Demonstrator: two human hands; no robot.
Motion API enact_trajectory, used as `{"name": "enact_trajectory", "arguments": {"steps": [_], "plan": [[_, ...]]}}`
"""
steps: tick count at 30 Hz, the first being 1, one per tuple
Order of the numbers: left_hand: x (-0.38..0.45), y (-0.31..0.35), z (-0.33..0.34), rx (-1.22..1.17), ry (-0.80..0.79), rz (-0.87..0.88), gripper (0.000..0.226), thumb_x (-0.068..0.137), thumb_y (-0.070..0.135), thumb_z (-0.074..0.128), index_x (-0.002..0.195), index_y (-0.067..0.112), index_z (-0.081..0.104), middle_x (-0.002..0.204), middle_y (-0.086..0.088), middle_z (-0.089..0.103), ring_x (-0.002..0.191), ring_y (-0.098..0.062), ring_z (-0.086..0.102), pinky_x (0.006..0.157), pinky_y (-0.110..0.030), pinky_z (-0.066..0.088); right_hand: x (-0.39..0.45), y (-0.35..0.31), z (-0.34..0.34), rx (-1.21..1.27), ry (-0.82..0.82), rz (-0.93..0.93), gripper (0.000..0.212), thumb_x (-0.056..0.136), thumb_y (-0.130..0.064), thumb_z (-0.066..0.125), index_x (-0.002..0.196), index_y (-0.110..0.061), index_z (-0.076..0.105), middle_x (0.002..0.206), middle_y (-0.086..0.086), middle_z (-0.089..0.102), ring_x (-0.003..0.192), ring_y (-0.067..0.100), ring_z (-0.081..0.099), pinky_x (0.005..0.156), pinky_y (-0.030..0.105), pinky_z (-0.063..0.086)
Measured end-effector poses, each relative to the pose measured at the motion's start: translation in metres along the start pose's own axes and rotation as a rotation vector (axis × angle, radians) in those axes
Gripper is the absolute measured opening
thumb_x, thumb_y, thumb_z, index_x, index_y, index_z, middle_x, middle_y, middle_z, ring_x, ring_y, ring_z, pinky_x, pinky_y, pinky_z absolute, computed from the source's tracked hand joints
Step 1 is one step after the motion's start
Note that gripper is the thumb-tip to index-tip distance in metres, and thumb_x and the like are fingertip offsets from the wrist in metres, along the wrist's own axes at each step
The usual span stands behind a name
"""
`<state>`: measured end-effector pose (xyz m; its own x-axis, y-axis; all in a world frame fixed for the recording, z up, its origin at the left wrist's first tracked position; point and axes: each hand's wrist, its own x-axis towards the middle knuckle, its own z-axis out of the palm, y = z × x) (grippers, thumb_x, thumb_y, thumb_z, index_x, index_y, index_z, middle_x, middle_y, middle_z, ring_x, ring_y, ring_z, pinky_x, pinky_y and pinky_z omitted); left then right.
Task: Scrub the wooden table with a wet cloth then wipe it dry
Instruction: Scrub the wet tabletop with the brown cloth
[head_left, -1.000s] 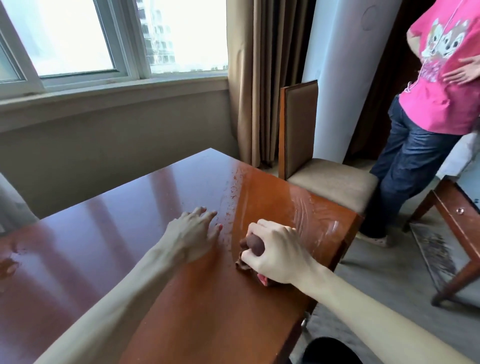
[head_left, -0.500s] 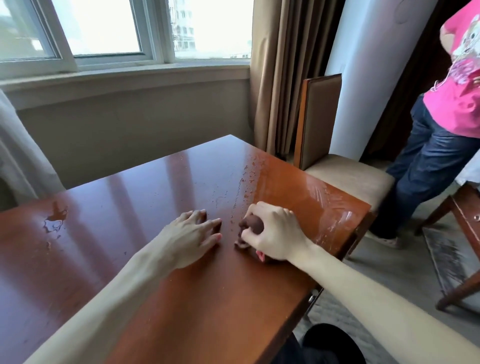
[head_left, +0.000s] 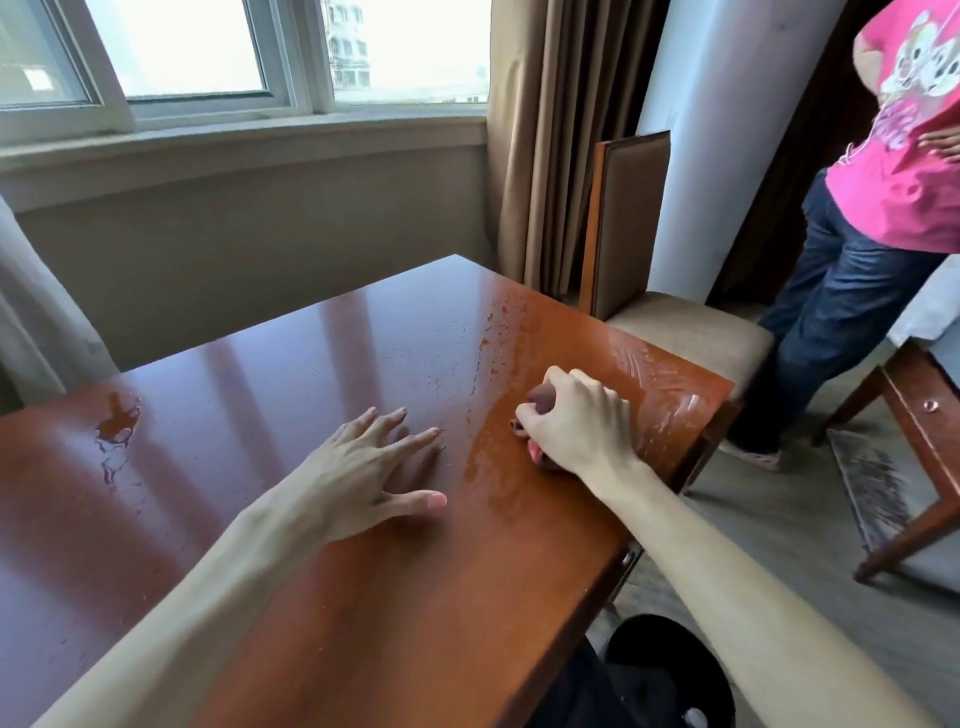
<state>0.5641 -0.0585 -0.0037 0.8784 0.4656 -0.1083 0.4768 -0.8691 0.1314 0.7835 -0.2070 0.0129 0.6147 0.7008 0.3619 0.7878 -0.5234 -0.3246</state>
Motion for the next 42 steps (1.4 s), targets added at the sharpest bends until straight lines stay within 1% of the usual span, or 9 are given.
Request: {"name": "enact_trajectory", "arguments": {"steps": [3,6,9,13,19,24,34,39,42], "plan": [[-0.013,0.000,0.000,0.005,-0.055,-0.023,0.099,0.067,0.102,0.024,0.153,0.059,0.004,0.168,0.010,0.004,0.156,-0.019,0.003,0.120,-0.041,0.025,0.009,-0.011,0.006,-0.013,0.056,0.055,0.029,0.082,-0.050,0.057,0.095,-0.025,0.066,0.094,0.001,0.065,0.092,0.028,0.066,0.079,0.038,0.053],[-0.014,-0.001,0.003,0.046,-0.075,-0.032,0.093,0.073,0.096,0.030,0.154,0.058,0.005,0.168,0.012,0.006,0.155,-0.017,0.005,0.117,-0.041,0.031,-0.060,-0.040,0.006,0.022,0.027,-0.113,0.028,0.076,-0.051,0.055,0.085,-0.027,0.062,0.084,-0.007,0.058,0.083,0.021,0.061,0.066,0.033,0.044],[-0.012,0.001,-0.002,0.037,-0.053,-0.034,0.092,0.072,0.095,0.027,0.154,0.056,0.011,0.167,0.012,0.010,0.154,-0.017,0.008,0.114,-0.042,0.036,-0.065,-0.028,-0.004,0.080,-0.012,-0.121,0.026,0.076,-0.054,0.056,0.084,-0.029,0.059,0.081,-0.012,0.053,0.079,0.016,0.059,0.063,0.028,0.041],[-0.008,0.015,-0.002,0.004,0.059,-0.042,0.080,0.082,0.087,0.025,0.154,0.055,0.016,0.168,0.011,0.010,0.154,-0.018,0.010,0.118,-0.039,0.029,-0.003,0.013,-0.003,0.040,0.067,0.084,0.021,0.082,-0.050,0.059,0.086,-0.030,0.062,0.089,-0.004,0.063,0.086,0.025,0.067,0.072,0.032,0.053],[0.033,0.058,0.002,-0.069,0.189,-0.024,0.080,0.083,0.080,0.003,0.154,0.051,0.024,0.165,0.005,0.023,0.153,-0.020,0.016,0.122,-0.039,0.024,-0.060,0.019,-0.011,0.104,-0.003,-0.158,0.022,0.077,-0.050,0.056,0.084,-0.029,0.060,0.079,-0.011,0.051,0.075,0.011,0.054,0.063,0.030,0.051],[0.078,0.074,0.004,-0.032,0.116,-0.073,0.062,0.097,0.069,0.028,0.155,0.048,0.023,0.168,-0.002,0.014,0.155,-0.029,0.008,0.124,-0.050,0.015,0.037,0.061,0.011,0.012,0.076,0.046,0.022,0.081,-0.053,0.058,0.086,-0.032,0.061,0.085,-0.010,0.058,0.085,0.020,0.063,0.074,0.035,0.054],[0.141,0.053,-0.004,0.003,0.019,-0.192,0.082,0.084,0.088,0.021,0.156,0.052,0.009,0.169,0.000,0.006,0.155,-0.030,0.004,0.120,-0.055,0.019,0.197,0.127,0.048,-0.078,0.060,0.203,0.025,0.084,-0.054,0.055,0.090,-0.030,0.057,0.100,0.001,0.067,0.097,0.029,0.064,0.082,0.039,0.048],[0.149,0.053,-0.005,0.085,-0.063,-0.208,0.090,0.080,0.091,0.016,0.157,0.047,0.003,0.168,-0.004,0.007,0.154,-0.033,0.008,0.116,-0.057,0.026,0.211,0.132,0.053,-0.077,0.056,0.217,0.022,0.083,-0.053,0.058,0.083,-0.031,0.051,0.095,0.001,0.064,0.097,0.030,0.064,0.080,0.038,0.049],[0.153,0.053,-0.011,0.083,-0.065,-0.199,0.093,0.077,0.092,0.019,0.157,0.046,0.012,0.163,-0.004,0.018,0.148,-0.033,0.021,0.109,-0.057,0.037,0.178,0.118,0.041,-0.045,0.047,0.189,0.021,0.080,-0.052,0.060,0.083,-0.031,0.057,0.090,-0.002,0.062,0.093,0.027,0.064,0.077,0.036,0.049]]}}
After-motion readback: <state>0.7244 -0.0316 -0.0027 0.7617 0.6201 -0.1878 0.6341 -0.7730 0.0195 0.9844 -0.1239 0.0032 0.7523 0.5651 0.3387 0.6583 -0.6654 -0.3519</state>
